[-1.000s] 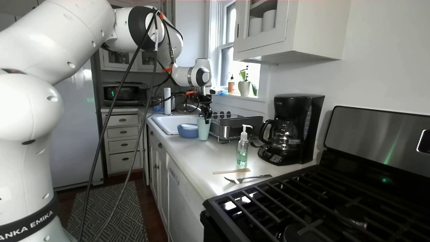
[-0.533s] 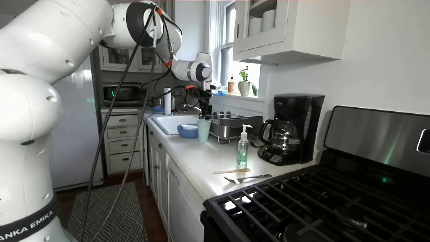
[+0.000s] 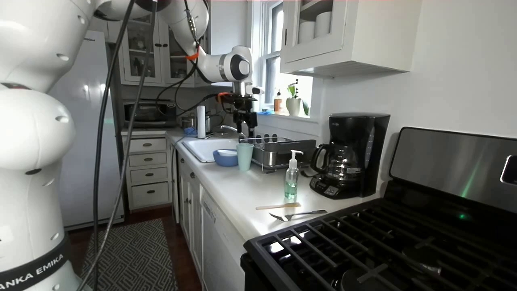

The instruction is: Move the cup to the left

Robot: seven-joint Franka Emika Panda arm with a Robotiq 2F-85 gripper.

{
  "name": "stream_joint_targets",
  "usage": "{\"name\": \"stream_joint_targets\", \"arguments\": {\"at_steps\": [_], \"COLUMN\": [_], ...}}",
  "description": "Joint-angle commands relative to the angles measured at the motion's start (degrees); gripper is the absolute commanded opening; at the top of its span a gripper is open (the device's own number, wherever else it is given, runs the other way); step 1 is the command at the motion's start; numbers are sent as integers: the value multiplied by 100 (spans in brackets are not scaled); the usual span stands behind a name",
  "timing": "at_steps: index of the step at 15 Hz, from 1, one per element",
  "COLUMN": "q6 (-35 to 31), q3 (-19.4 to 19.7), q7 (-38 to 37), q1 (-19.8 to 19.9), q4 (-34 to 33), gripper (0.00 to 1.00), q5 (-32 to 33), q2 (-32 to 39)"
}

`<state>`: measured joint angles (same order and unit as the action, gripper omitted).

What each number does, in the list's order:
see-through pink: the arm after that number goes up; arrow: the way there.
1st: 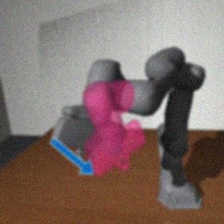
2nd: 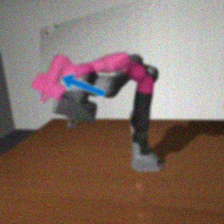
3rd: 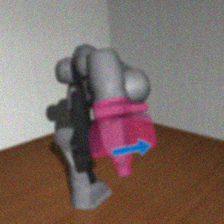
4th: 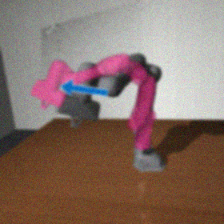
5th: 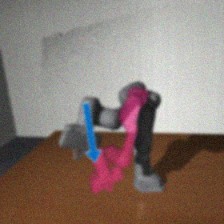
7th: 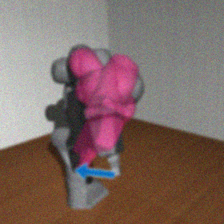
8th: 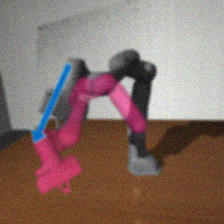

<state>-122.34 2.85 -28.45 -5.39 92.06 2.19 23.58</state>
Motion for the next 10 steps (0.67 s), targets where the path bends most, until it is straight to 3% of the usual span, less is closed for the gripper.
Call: {"name": "stream_joint_targets", "arguments": {"at_steps": [1,4,7,8,10], "q6": [126,261,794,613,797], "q3": [177,-1,-233,-260,-363], "q7": [-32,-77,68,4,16], "q1": [-276,-315,-241,-141,-109], "q4": [1403,2299,2955,2275,2650], "gripper": [100,100,100,100,100], "q5": [1009,1506,1534,1385,1387], "q2": [-1076,-1864,-2634,-1919,-2358]}}
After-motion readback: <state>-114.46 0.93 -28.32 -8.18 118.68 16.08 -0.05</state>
